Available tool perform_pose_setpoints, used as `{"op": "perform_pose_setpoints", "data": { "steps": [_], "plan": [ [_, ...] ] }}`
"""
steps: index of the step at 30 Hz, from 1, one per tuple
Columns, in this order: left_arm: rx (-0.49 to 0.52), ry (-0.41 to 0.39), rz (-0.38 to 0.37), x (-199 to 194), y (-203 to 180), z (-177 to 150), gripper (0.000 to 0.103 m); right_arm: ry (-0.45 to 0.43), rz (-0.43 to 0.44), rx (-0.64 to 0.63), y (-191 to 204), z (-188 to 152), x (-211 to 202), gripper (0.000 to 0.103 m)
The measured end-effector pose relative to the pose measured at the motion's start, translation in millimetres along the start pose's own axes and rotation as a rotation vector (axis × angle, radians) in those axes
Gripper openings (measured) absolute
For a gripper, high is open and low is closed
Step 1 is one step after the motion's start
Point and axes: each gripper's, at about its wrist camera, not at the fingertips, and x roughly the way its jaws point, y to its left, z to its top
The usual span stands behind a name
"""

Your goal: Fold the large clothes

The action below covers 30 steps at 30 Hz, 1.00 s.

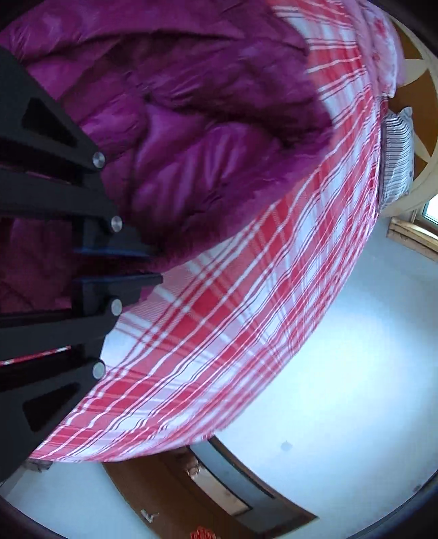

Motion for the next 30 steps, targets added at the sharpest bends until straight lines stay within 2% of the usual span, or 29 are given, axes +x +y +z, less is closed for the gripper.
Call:
{"op": "perform_pose_setpoints", "data": {
  "steps": [3,5,8,10,13,15,17,20,25,29,30],
  "plan": [
    [-0.021,-0.014,-0.019,-10.5,5.3,2.1,0.102,-0.029,-0.026,0.029,3.7,-11.7,5.6,0.01],
    [-0.03,-0.053,-0.003,-28.7,8.9,9.7,0.102,-0.048,-0.055,0.029,7.9,-16.8,7.9,0.01],
    [-0.011,-0.173,0.014,-67.2,8.1,44.2,0.102,-0.064,-0.073,0.024,9.7,-15.8,7.3,0.01],
    [0.009,-0.242,0.028,-81.5,5.3,80.1,0.102,-0.067,-0.066,0.035,8.2,-16.5,7.1,0.01],
    [0.03,-0.282,0.065,-68.7,7.0,141.5,0.102,-0.069,-0.067,0.025,10.8,-16.6,9.8,0.01],
    [0.029,-0.255,0.102,-43.3,12.5,174.0,0.102,-0.075,-0.079,0.008,16.6,-18.1,10.3,0.01],
    [0.049,-0.219,0.172,-13.3,14.1,192.1,0.102,-0.08,-0.083,-0.009,20.5,-18.7,10.2,0.01],
    [0.098,-0.092,0.237,30.9,12.2,183.2,0.102,-0.084,-0.086,-0.005,21.3,-20.1,9.1,0.01],
    [0.18,0.046,0.282,67.2,16.9,119.8,0.102,-0.088,-0.067,0.013,19.4,-22.1,7.1,0.01],
    [0.134,0.073,0.247,74.7,27.6,100.9,0.102,-0.098,-0.039,0.04,12.3,-22.2,-0.2,0.012],
    [0.126,0.069,0.237,73.4,29.4,101.0,0.102,-0.098,-0.024,0.051,9.9,-22.3,-4.3,0.016]
  ]
}}
